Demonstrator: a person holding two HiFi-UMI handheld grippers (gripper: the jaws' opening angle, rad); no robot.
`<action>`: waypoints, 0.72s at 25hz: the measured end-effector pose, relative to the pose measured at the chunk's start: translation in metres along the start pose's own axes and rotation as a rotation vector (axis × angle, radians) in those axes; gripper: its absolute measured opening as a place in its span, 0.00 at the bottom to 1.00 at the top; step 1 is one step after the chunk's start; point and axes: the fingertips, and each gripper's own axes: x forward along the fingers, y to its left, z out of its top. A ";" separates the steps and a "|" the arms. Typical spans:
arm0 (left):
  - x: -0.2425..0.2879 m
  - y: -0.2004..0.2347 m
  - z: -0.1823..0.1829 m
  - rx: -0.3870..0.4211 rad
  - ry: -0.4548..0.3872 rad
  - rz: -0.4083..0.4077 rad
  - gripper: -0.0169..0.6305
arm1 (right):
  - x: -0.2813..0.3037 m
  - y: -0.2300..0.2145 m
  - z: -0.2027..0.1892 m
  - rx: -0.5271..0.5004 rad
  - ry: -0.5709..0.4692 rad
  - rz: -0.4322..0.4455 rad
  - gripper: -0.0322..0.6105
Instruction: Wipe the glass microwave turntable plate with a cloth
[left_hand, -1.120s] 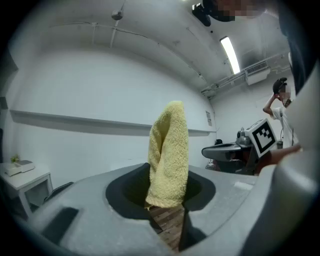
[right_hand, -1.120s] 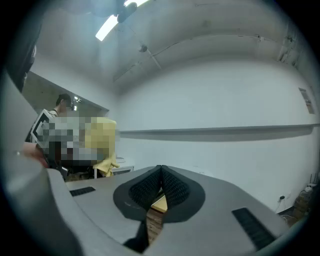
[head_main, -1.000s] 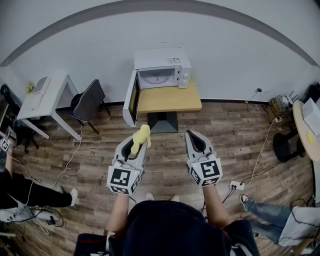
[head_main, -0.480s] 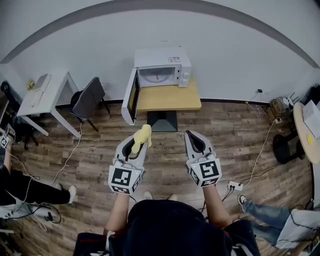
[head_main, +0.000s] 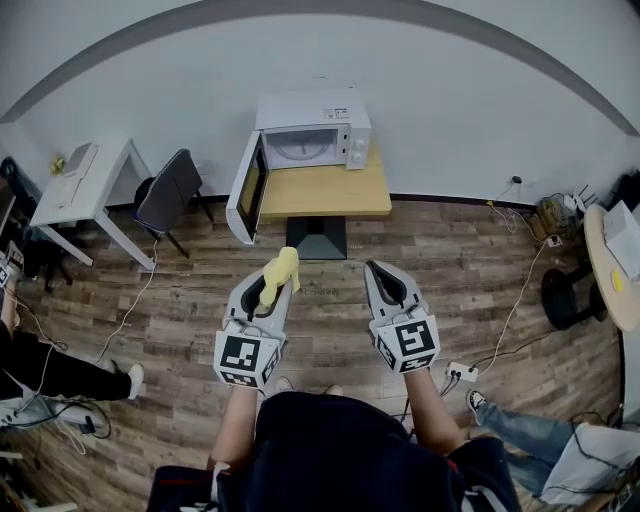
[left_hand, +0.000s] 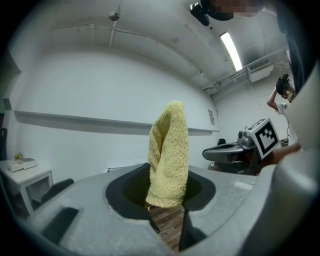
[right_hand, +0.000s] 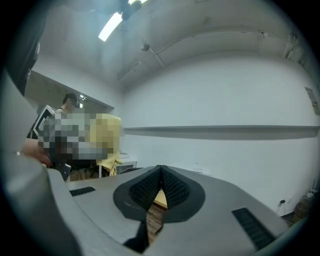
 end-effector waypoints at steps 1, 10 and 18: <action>0.001 -0.005 -0.002 0.002 0.002 0.002 0.23 | -0.003 -0.003 -0.003 0.002 0.000 0.002 0.07; 0.010 -0.018 -0.019 -0.009 0.040 0.022 0.23 | -0.003 -0.016 -0.023 -0.008 0.022 0.023 0.07; 0.041 0.004 -0.032 -0.015 0.059 0.016 0.23 | 0.035 -0.030 -0.032 -0.005 0.031 0.020 0.07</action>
